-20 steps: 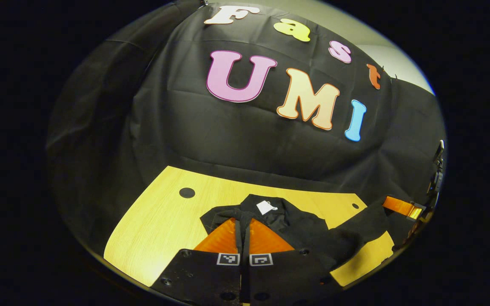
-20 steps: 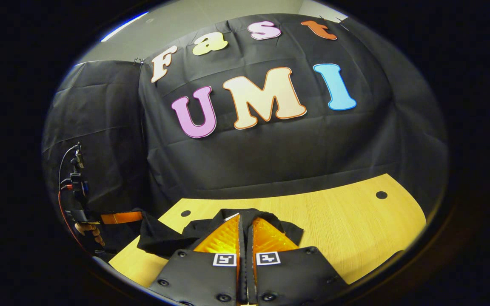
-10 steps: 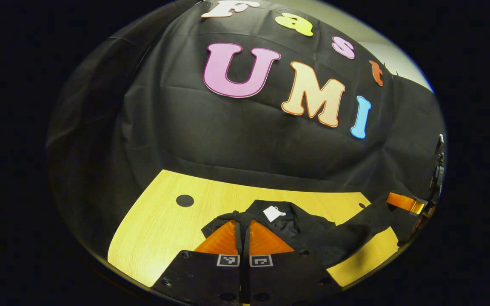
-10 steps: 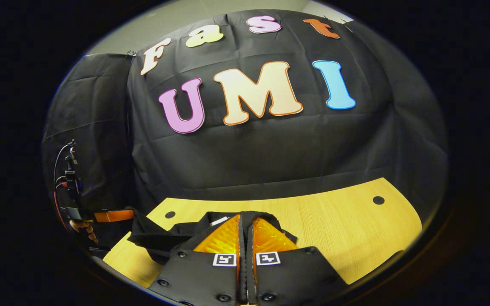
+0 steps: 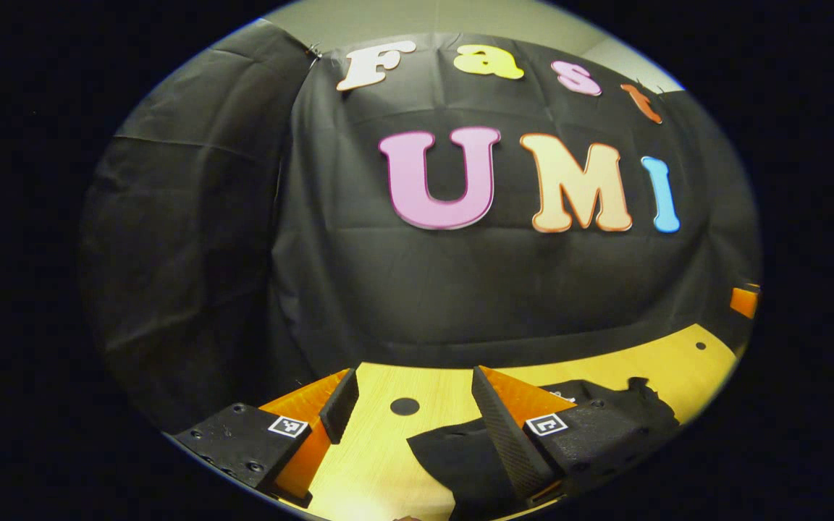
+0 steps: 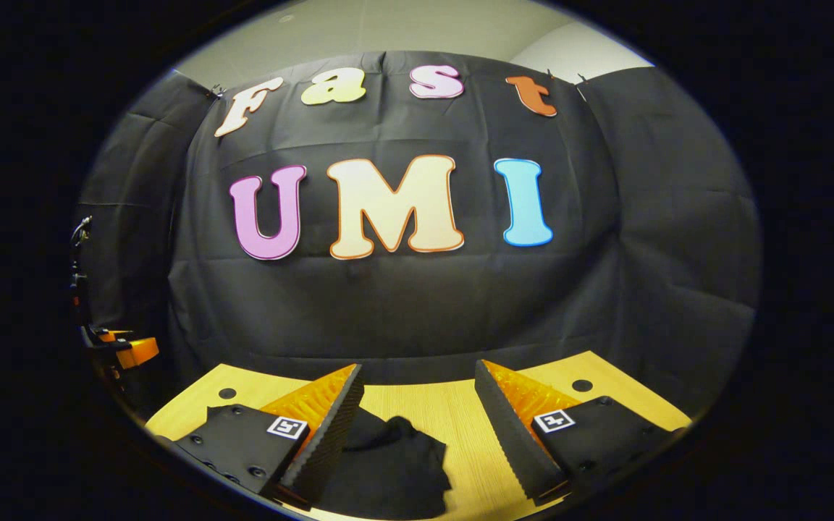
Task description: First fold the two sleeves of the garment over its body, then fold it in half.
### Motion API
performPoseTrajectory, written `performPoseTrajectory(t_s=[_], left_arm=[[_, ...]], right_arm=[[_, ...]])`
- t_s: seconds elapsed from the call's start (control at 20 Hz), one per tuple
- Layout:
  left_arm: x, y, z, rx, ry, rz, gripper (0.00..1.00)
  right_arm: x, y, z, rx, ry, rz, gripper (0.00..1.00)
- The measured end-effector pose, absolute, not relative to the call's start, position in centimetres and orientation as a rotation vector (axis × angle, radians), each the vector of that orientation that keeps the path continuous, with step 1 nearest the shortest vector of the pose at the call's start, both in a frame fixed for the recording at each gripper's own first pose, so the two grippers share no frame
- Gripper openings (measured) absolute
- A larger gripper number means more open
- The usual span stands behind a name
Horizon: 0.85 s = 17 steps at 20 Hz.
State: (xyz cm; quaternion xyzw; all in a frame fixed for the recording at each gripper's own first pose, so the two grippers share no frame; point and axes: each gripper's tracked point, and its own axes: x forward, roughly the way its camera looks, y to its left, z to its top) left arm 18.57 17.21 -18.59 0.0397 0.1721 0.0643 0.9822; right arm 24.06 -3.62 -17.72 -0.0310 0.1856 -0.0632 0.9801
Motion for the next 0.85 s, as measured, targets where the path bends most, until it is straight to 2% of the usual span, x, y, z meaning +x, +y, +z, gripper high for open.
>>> performPoseTrajectory(t_s=[0.15,0.2,0.25,0.4,0.45,0.75,0.85], left_arm=[[16.3,16.1,-16.6,0.056,0.324,0.129,0.93],[15.3,15.7,-15.6,0.051,0.306,0.131,0.94],[14.3,15.5,-14.5,0.055,0.282,0.135,0.93],[11.0,14.2,-11.8,0.076,0.233,0.139,0.92],[9.9,13.7,-10.7,0.076,0.214,0.139,0.93],[2.8,11.8,-5.7,0.096,0.13,0.154,0.92],[0.8,11.0,-4.6,0.083,0.114,0.149,0.92]], right_arm=[[21.5,-2.8,-15.2,-0.094,0.318,-0.096,1.0],[20.5,-2.7,-14.3,-0.107,0.293,-0.09,0.94],[19.5,-2.7,-13.0,-0.12,0.258,-0.082,1.0],[15.8,-2.3,-10.9,-0.13,0.193,-0.048,0.99],[14.4,-2.4,-10.5,-0.129,0.184,-0.042,0.94],[5.9,-2.6,-7.9,-0.062,0.154,-0.004,0.94],[3.2,-3.1,-7.5,-0.058,0.155,-0.011,0.99]])
